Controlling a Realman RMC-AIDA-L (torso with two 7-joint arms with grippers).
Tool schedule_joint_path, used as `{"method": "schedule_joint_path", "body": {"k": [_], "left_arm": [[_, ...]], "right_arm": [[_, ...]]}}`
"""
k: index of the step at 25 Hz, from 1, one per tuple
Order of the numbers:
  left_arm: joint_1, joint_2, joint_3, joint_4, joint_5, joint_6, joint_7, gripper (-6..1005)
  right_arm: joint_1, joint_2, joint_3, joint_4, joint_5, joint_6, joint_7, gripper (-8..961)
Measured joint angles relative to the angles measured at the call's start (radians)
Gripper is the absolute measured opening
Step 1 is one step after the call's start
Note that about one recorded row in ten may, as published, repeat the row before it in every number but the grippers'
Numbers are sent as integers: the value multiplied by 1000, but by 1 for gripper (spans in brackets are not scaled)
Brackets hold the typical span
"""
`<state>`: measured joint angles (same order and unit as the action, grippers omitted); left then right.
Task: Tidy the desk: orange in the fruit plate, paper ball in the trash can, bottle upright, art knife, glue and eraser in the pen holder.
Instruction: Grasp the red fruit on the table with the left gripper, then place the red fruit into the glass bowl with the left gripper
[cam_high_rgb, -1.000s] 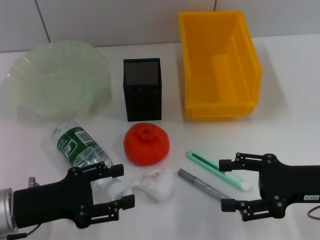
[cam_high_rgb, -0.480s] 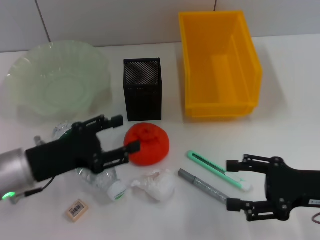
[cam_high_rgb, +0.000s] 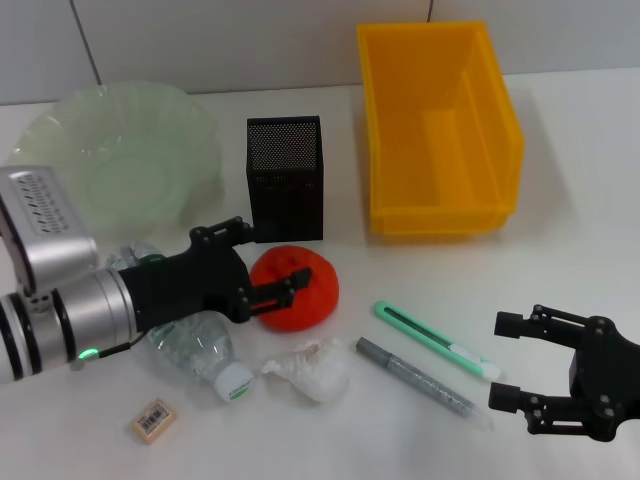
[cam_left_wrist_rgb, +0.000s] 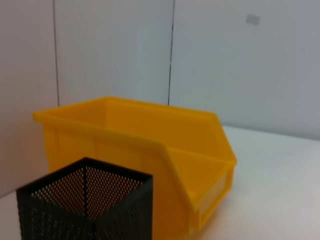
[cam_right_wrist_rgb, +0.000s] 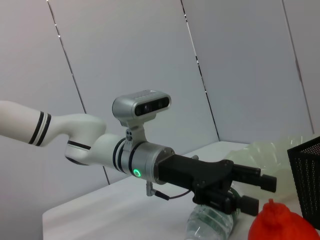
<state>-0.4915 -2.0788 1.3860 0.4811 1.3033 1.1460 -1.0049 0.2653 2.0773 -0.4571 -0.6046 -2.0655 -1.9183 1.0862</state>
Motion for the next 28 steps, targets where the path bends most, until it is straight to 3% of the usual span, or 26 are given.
{"method": "schedule_joint_path", "body": {"k": [10, 20, 28], "left_arm": [[-16, -1, 102, -1, -24, -89, 35, 654], [-21, -1, 131, 0, -58, -138, 54, 627], [-17, -1, 160, 19, -61, -131, 54, 365]], "right_arm": [[2, -1, -1, 0, 0, -1, 3, 833], [0, 0, -2, 0, 0, -1, 6, 832], [-1, 0, 0, 2, 0, -1, 8, 831]]}}
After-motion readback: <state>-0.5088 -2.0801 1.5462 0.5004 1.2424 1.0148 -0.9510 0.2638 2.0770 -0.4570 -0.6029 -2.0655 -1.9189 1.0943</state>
